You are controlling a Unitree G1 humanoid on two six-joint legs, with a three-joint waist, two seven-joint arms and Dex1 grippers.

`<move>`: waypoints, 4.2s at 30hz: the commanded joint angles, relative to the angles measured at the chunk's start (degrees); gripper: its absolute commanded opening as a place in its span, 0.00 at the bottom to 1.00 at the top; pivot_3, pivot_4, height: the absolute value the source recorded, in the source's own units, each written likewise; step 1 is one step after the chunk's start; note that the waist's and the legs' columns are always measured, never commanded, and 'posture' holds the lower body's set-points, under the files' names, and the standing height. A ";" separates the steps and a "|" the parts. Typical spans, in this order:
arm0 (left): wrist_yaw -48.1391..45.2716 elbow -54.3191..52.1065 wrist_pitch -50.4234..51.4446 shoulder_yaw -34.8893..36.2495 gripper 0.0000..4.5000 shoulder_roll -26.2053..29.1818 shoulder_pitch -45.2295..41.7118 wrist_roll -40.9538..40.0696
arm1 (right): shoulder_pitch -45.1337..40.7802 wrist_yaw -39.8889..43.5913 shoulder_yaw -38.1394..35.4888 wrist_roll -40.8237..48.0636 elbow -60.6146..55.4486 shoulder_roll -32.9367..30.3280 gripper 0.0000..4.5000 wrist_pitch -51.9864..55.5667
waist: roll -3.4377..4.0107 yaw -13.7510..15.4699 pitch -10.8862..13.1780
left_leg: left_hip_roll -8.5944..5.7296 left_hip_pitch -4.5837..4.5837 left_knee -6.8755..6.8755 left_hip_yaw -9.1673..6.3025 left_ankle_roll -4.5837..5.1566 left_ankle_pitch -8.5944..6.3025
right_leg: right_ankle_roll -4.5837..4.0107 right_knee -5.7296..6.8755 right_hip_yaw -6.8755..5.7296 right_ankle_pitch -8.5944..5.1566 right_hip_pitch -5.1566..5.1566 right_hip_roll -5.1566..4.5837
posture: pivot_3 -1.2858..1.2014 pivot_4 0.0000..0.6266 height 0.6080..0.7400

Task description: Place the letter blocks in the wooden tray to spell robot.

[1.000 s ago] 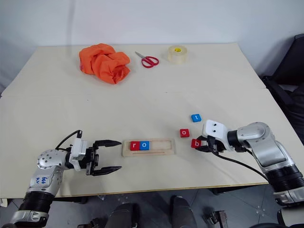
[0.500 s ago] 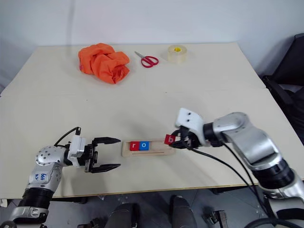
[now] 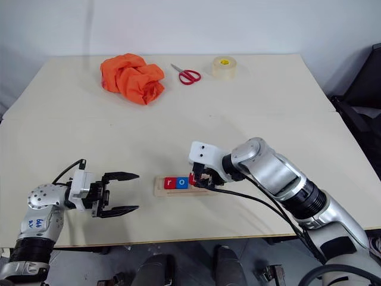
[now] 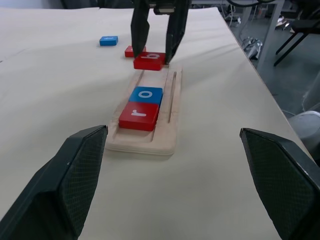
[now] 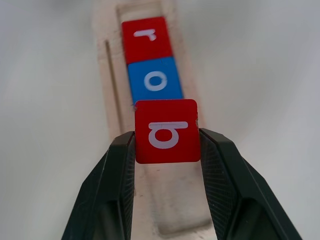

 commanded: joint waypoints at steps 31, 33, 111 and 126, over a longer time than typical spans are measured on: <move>2.55 -2.45 -0.23 0.34 1.00 -0.54 0.25 -0.83 | -0.55 2.72 -3.39 -3.32 1.61 1.45 0.99 -5.65 | 0.00 -0.01 0.00 | 0.01 0.01 -0.01 0.01 0.00 0.00 | 0.00 0.02 0.00 0.00 -0.01 0.02 | 0.52 0.24 1.00; 2.50 -2.30 -0.24 0.39 1.00 -0.57 0.13 -0.86 | 1.17 2.67 -5.39 -2.50 0.39 0.45 0.99 -5.85 | 0.00 0.01 0.00 | 0.01 0.01 -0.01 0.01 -0.01 0.00 | 0.00 0.01 0.00 0.00 -0.01 0.02 | 0.52 0.24 1.00; -3.60 9.55 -3.13 1.72 1.00 0.30 -6.98 -1.03 | 54.23 -15.21 -56.70 15.97 -18.79 -1.90 0.99 -14.26 | -0.07 0.20 -0.04 | -0.02 0.13 -0.02 -0.01 0.02 0.05 | 0.07 0.00 0.03 0.04 0.11 0.05 | 0.52 0.24 1.00; -3.40 6.16 -2.64 1.37 1.00 -0.26 -5.75 -1.85 | 48.92 -24.83 -52.66 15.43 -17.87 1.84 0.99 -9.86 | -0.10 -0.04 -0.06 | -0.02 0.13 -0.01 0.01 0.02 0.05 | 0.08 0.01 0.06 0.05 0.11 0.05 | 0.52 0.24 1.00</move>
